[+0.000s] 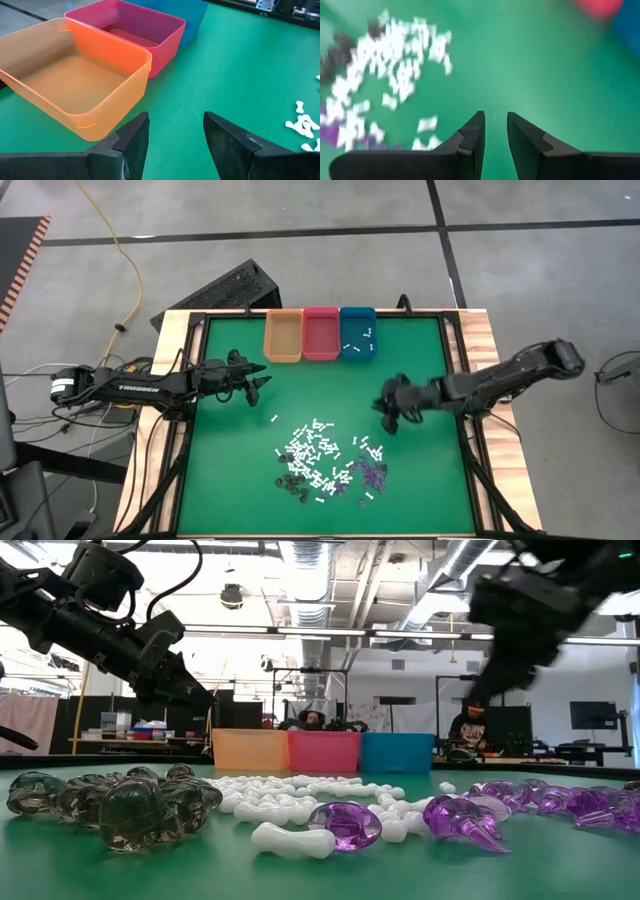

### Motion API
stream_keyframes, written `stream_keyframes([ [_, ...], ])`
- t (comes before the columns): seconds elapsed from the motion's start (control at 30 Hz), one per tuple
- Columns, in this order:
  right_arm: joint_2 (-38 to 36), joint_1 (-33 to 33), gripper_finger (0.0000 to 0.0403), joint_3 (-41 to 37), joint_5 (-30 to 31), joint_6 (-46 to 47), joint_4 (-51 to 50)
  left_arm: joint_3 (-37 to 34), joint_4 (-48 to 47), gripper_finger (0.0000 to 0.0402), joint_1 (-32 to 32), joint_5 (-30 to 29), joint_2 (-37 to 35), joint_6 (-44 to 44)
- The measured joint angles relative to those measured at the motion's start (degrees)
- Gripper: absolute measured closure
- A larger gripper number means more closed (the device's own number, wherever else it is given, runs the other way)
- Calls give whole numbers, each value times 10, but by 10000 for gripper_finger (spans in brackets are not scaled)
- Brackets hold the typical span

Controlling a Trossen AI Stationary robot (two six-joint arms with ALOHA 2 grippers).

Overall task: Sort Halloween decoration
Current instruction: Put the white bone toy into the blue bin, then put the violet witch hat toy into the red bin

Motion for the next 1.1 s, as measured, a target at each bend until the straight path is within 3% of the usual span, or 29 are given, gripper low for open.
stream_keyframes([
  [0.17, 27, 96, 290, 0, 50, 148, -47, 0, 0, 223, 0, 0, 0, -1],
  [0.33, 83, 150, 289, 24, 69, 211, -50, 0, 0, 223, 0, 0, 0, -2],
  [0.8, 271, 183, 215, 156, 38, 297, -112, 0, 0, 223, 0, 17, 0, -11],
  [1.1, 299, 184, 217, 176, 31, 322, -169, 0, -6, 223, 0, 17, 0, -11],
])
